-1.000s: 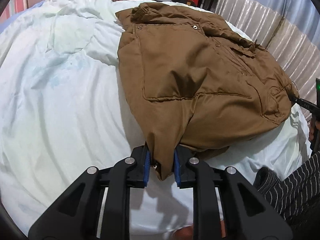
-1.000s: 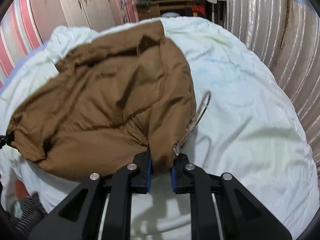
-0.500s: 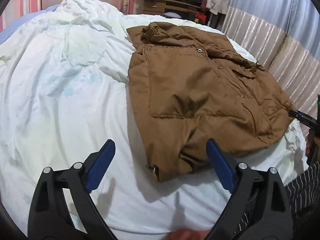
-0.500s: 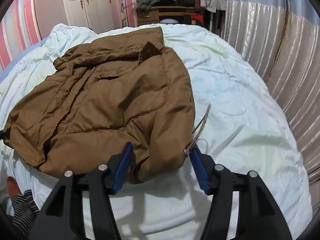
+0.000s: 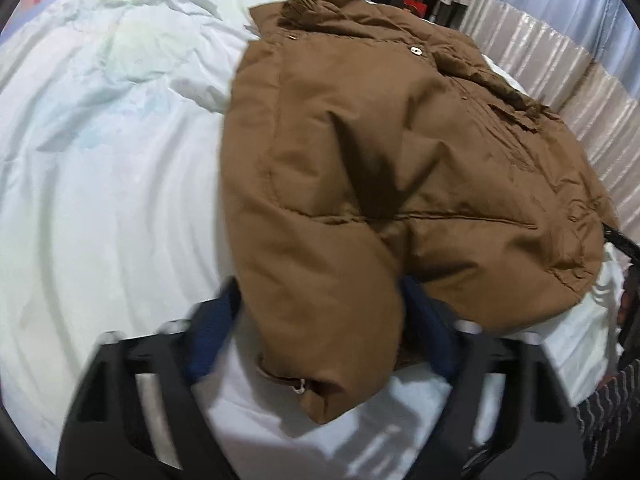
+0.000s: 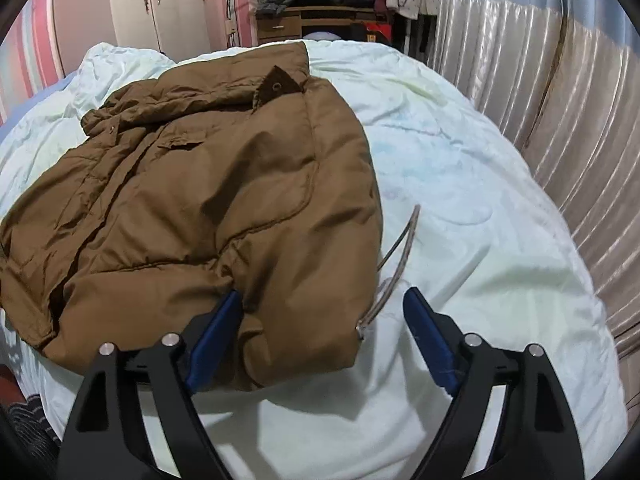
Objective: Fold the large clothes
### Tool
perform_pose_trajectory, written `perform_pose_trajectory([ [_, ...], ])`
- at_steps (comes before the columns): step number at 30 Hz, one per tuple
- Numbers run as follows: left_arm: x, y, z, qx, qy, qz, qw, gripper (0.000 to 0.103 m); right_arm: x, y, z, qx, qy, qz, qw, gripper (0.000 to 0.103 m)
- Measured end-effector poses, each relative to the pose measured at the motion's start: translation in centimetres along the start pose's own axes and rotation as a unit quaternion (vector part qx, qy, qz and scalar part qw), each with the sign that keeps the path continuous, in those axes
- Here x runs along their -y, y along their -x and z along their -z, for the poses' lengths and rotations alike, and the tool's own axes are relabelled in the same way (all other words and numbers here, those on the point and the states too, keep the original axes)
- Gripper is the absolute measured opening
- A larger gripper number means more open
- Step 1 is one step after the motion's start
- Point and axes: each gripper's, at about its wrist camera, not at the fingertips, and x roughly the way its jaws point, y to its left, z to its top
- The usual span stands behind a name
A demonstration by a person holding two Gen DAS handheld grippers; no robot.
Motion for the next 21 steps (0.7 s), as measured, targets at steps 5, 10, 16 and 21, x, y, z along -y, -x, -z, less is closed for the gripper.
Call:
perform_pose_trajectory([
  [5, 2.6, 0.4, -1.1, 0.001, -0.044, -0.033, 0.9985, 0.029, -1.7, -0.3, 0.4, -0.002, 0.028, -0.017, 0.999, 0.048],
  [10, 2.7, 1.0, -3.4, -0.007, -0.037, -0.025, 0.9990, 0.026, -3.8, -0.1, -0.4, -0.006, 0.079, 0.013, 0.997, 0.028],
  [16, 3.2, 1.5, -8.1, -0.039, -0.048, -0.018, 0.9979, 0.025, -4.1, -0.2, -3.7, -0.056, 0.109, -0.011, 0.992, 0.021],
  [21, 4.2, 2.5, -12.9, -0.054, -0.061, -0.018, 0.9965, 0.024, -5.7, 1.3, -8.7, -0.072, 0.160, -0.015, 0.984, 0.020],
])
